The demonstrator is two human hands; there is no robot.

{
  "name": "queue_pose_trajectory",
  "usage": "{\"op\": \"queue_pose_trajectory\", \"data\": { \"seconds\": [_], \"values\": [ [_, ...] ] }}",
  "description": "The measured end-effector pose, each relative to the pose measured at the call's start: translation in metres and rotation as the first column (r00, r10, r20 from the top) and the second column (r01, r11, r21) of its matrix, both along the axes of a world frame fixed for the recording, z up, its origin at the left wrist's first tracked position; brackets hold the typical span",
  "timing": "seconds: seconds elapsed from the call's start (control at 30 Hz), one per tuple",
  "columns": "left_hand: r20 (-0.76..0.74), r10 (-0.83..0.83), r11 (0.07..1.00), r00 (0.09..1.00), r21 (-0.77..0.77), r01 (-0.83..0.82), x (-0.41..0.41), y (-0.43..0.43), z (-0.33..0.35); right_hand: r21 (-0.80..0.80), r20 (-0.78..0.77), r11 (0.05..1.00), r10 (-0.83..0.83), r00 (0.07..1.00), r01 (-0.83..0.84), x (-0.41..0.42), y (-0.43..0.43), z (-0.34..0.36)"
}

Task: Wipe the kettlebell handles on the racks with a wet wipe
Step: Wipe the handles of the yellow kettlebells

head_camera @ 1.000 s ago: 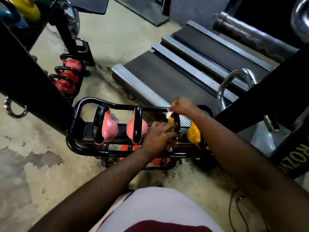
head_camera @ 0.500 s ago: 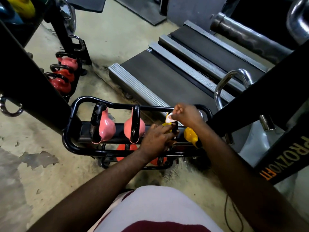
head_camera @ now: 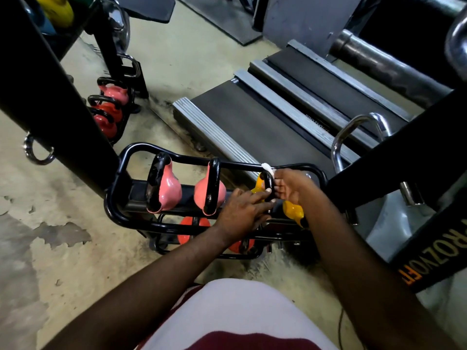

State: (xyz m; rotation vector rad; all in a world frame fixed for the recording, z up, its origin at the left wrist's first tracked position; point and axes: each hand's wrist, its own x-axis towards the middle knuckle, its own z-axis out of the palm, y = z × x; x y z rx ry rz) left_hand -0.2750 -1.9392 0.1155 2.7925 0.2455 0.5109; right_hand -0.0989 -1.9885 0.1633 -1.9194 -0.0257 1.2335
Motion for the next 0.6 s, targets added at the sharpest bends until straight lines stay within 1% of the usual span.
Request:
{"op": "queue_pose_trajectory", "data": {
  "seconds": [0.1, 0.17, 0.23, 0.33, 0.37, 0.4, 0.43, 0.5, 0.57, 0.6],
  "values": [
    [-0.004, -0.008, 1.0, 1.0, 0.01, 0.008, 0.004, 0.001, 0.005, 0.094, -0.121, 0.989, -0.1, 0.988, 0.111, -0.007, -0.018, -0.004],
    [-0.014, -0.016, 1.0, 1.0, 0.02, 0.016, 0.006, 0.0, 0.007, 0.129, -0.134, 0.977, -0.15, 0.98, 0.168, -0.02, -0.034, -0.001],
    [-0.023, -0.019, 0.999, 1.0, 0.03, 0.02, 0.006, 0.001, 0.005, 0.158, -0.081, 0.97, -0.173, 0.982, 0.184, -0.031, -0.049, -0.001],
    [-0.038, -0.02, 0.999, 0.999, 0.033, 0.021, 0.005, 0.0, 0.002, 0.217, 0.009, 0.962, -0.169, 0.986, 0.163, -0.037, -0.059, -0.003],
    [-0.04, -0.023, 0.999, 0.999, 0.041, 0.025, 0.005, -0.001, 0.001, 0.233, 0.047, 0.961, -0.166, 0.985, 0.151, -0.035, -0.058, -0.002],
    [-0.042, -0.03, 0.998, 0.999, 0.05, 0.032, 0.005, -0.003, 0.0, 0.239, 0.118, 0.963, -0.152, 0.981, 0.121, -0.031, -0.053, -0.001],
    [-0.033, -0.042, 0.998, 0.999, 0.055, 0.043, 0.004, -0.006, 0.0, 0.229, 0.216, 0.971, -0.124, 0.969, 0.073, -0.023, -0.045, -0.001],
    [-0.012, -0.077, 0.995, 0.997, 0.061, 0.078, 0.001, -0.01, -0.003, 0.148, 0.445, 0.985, 0.012, 0.896, -0.086, -0.005, -0.023, 0.001],
    [0.001, -0.093, 0.991, 0.996, 0.093, 0.092, -0.001, -0.013, -0.004, -0.005, 0.59, 0.97, 0.2, 0.782, -0.244, 0.016, 0.001, 0.003],
    [0.004, -0.094, 0.99, 0.996, 0.106, 0.093, -0.002, -0.013, -0.005, -0.105, 0.63, 0.936, 0.325, 0.706, -0.337, 0.024, 0.012, 0.006]
  ]
}}
